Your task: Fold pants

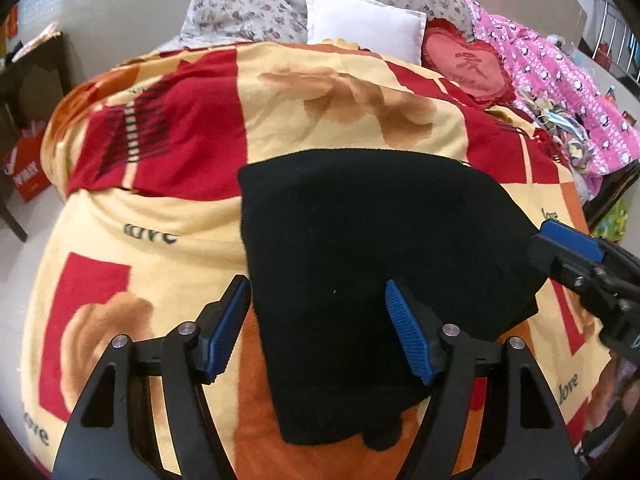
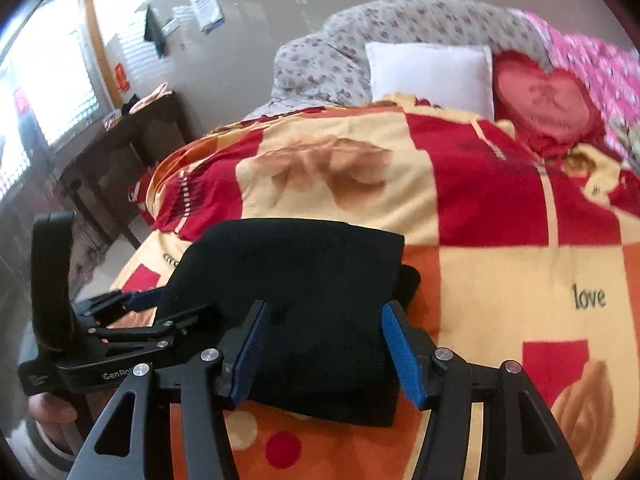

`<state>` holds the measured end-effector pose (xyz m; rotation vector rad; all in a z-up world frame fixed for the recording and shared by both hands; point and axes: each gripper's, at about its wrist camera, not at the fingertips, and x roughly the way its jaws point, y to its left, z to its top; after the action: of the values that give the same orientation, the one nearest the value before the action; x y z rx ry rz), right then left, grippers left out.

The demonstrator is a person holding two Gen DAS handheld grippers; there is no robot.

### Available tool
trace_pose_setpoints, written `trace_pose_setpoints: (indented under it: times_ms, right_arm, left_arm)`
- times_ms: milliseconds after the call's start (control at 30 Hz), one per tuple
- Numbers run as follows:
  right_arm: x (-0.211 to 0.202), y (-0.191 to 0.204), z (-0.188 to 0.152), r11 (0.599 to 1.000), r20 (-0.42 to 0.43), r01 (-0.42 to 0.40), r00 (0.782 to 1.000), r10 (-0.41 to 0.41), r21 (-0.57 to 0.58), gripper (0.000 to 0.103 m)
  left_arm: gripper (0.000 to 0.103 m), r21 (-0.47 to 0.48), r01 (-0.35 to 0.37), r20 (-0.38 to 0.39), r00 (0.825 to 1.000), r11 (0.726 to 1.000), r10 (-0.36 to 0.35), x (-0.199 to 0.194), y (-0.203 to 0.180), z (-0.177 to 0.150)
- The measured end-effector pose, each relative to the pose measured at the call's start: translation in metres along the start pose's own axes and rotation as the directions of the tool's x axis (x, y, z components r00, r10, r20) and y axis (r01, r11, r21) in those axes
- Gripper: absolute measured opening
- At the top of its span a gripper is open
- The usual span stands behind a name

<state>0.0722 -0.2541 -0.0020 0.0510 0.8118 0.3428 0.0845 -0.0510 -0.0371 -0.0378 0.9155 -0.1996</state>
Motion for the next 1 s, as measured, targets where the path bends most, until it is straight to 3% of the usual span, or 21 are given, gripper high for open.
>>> trace_pose_setpoints:
  times_ms: [167, 533, 1000]
  right_arm:
    - [0.025, -0.003, -0.018, 0.998, -0.078, 0.059, 0.995, -0.060, -0.014, 0.057]
    - [-0.012, 0.012, -0.019, 0.997, 0.000, 0.080, 0.997, -0.080, -0.005, 0.057]
    - [-0.031, 0.022, -0.020, 0.995, 0.030, 0.102, 0.994, -0.103, 0.012, 0.056]
  left_arm:
    - [0.071, 0.007, -0.048, 0.026, 0.999, 0.999, 0.048, -0.011, 0.003, -0.007]
    - [0.071, -0.001, -0.121, 0.081, 0.989, 0.993, 0.121, -0.036, -0.003, -0.019]
    - [0.071, -0.029, -0.140, 0.158, 0.977, 0.990, 0.143, -0.070, -0.005, -0.033]
